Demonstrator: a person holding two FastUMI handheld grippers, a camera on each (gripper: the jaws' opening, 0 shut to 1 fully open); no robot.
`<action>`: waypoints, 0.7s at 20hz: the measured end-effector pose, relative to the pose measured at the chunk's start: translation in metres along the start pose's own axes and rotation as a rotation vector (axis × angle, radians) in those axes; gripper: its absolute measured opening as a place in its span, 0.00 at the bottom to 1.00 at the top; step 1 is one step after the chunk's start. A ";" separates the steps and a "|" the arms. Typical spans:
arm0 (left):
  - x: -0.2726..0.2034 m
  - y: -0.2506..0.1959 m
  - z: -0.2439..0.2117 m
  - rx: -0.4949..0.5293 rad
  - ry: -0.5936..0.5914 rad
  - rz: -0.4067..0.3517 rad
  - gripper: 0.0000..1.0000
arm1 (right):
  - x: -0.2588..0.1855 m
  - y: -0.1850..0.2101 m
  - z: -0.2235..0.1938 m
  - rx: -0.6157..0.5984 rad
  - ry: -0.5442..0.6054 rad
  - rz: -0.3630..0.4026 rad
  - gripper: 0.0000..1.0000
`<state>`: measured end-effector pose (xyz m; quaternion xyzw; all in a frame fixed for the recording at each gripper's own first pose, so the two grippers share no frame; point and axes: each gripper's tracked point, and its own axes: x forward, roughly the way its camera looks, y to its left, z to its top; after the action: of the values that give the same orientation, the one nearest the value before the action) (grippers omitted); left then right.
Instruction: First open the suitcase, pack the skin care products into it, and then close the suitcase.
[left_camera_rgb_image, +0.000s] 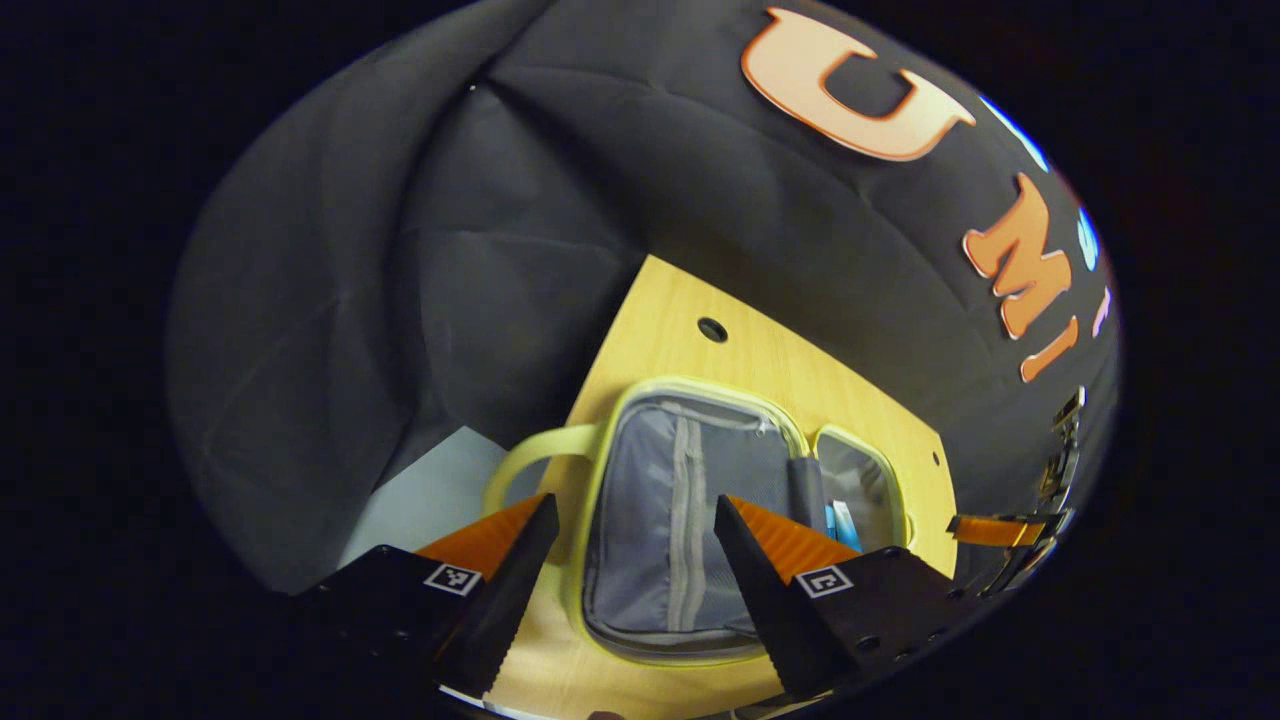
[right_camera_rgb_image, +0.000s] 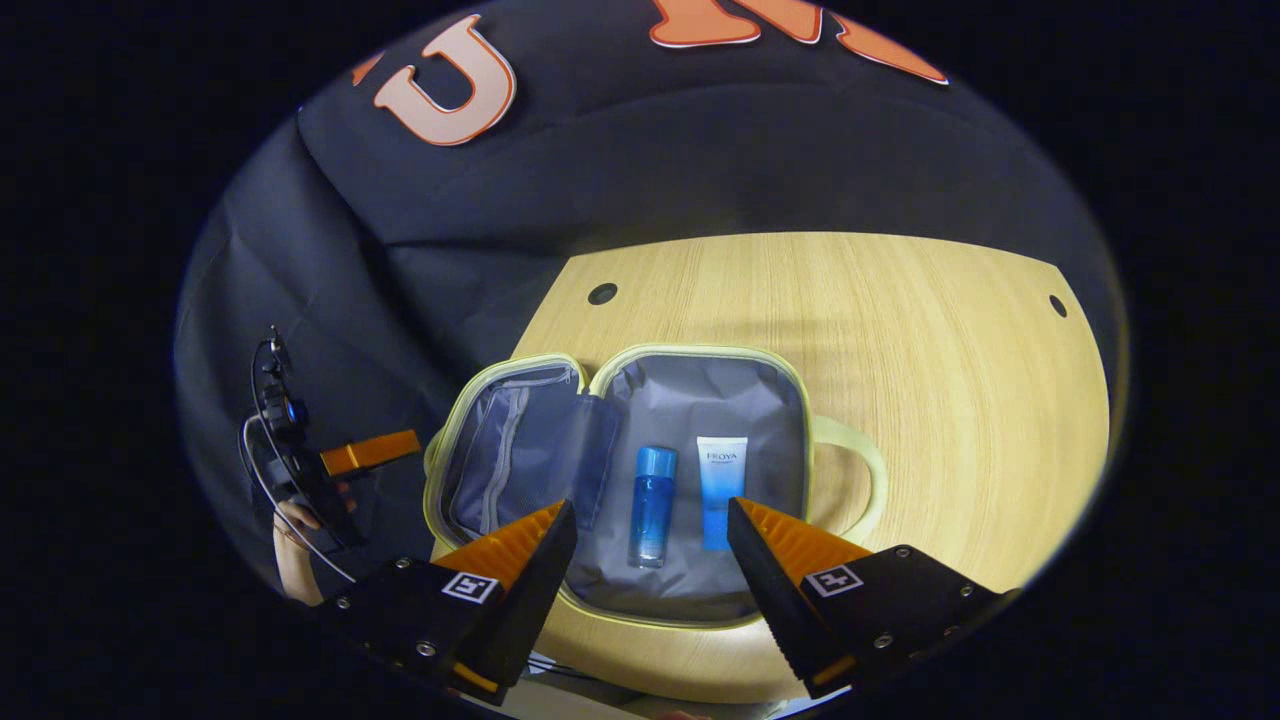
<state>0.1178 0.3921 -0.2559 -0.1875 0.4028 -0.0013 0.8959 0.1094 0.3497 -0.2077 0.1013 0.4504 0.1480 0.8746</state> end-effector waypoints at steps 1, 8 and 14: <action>0.000 0.010 0.004 -0.023 -0.008 -0.003 0.98 | -0.001 0.000 -0.003 0.016 0.001 0.003 0.96; 0.018 0.081 0.003 -0.219 -0.018 -0.043 0.98 | -0.014 -0.012 -0.008 0.056 -0.006 -0.017 0.96; 0.053 0.085 -0.015 -0.380 0.014 -0.152 0.96 | -0.016 -0.021 -0.020 0.105 0.025 -0.043 0.96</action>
<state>0.1306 0.4579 -0.3318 -0.3830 0.3866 0.0059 0.8389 0.0873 0.3251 -0.2134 0.1355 0.4703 0.1066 0.8655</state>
